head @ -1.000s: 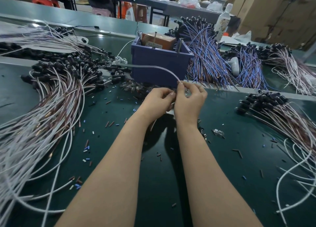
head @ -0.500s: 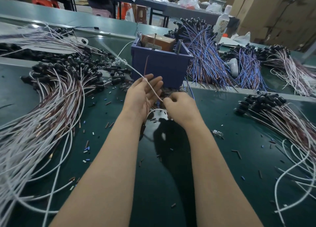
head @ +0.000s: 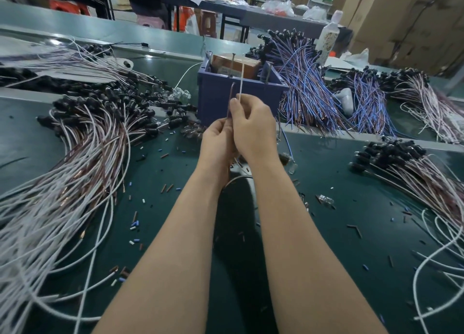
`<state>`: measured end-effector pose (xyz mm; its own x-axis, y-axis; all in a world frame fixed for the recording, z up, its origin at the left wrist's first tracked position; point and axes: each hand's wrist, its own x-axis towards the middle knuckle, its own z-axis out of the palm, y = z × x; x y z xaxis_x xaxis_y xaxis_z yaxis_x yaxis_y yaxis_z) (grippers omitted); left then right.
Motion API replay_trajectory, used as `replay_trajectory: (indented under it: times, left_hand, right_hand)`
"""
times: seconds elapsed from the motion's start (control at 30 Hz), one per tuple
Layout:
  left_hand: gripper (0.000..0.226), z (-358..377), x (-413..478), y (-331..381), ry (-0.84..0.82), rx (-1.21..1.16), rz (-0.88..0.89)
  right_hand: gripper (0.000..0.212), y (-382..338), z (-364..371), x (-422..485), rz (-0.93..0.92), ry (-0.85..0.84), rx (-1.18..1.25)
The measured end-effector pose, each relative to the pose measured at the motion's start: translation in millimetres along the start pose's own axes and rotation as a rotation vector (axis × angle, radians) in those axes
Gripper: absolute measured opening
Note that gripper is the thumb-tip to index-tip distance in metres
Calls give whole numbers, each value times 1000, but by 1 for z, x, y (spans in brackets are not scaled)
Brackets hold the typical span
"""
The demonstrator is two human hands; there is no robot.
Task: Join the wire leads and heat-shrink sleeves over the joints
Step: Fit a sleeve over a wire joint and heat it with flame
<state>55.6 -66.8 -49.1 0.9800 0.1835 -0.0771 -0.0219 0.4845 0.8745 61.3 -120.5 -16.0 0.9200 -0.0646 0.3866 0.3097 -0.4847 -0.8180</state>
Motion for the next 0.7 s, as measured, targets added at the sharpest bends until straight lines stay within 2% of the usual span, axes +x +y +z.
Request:
replay_trajectory:
  times: [0.07,0.2,0.3,0.5,0.7]
  left_hand:
    - [20,1,-1,-2,13,-11,10]
    - [24,4,3,-7,48,-6,30]
    - [25,2,6,-4,131,18,132]
    - [24,-5,2,0,177,195,182]
    - [19,-17,12,-1,18,152,99]
  right_hand:
    - [23,7,7,1,5,73,57]
    - [19,24,9,4,153,218,292]
    - [21,37,7,0,199,288,305]
    - [34,59,9,-10,212,182,322]
    - [35,63,5,-3,234,160,417]
